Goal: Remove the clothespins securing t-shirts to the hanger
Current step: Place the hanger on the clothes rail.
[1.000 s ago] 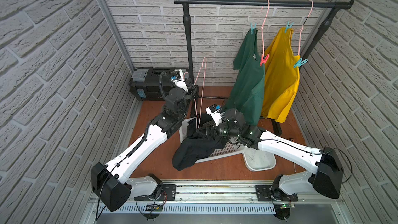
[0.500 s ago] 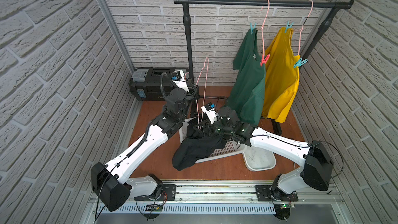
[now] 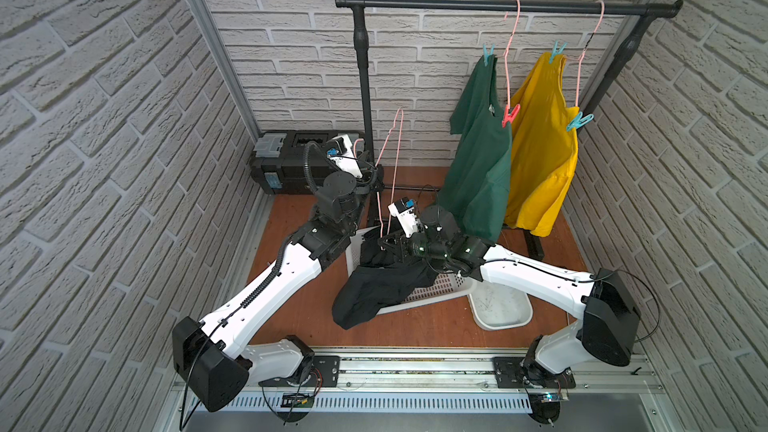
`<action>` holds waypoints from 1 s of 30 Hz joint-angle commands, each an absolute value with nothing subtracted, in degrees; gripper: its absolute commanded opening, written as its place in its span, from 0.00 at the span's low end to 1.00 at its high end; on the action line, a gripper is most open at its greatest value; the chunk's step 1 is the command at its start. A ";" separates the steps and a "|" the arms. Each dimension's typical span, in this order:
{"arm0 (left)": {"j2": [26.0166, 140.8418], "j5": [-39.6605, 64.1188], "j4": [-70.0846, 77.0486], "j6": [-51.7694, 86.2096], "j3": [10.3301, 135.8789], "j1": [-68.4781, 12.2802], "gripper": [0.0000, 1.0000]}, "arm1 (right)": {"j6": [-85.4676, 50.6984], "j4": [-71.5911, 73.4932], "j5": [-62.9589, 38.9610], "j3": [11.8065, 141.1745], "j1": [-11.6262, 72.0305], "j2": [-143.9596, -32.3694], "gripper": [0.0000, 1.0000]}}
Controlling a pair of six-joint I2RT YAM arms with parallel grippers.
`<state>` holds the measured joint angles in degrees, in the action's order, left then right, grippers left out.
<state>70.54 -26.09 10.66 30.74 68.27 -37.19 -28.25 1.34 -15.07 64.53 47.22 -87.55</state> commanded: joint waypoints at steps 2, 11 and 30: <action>68.91 -24.70 13.91 31.51 67.76 -36.60 0.15 | -28.34 4.40 -14.89 64.60 47.55 -86.31 0.02; 67.12 -18.12 10.59 28.70 66.98 -35.06 0.60 | -30.30 5.08 -15.89 64.45 46.79 -85.83 0.02; 56.33 -15.27 -5.87 25.64 58.99 -30.87 0.98 | -31.59 5.26 -16.39 65.55 43.39 -83.15 0.02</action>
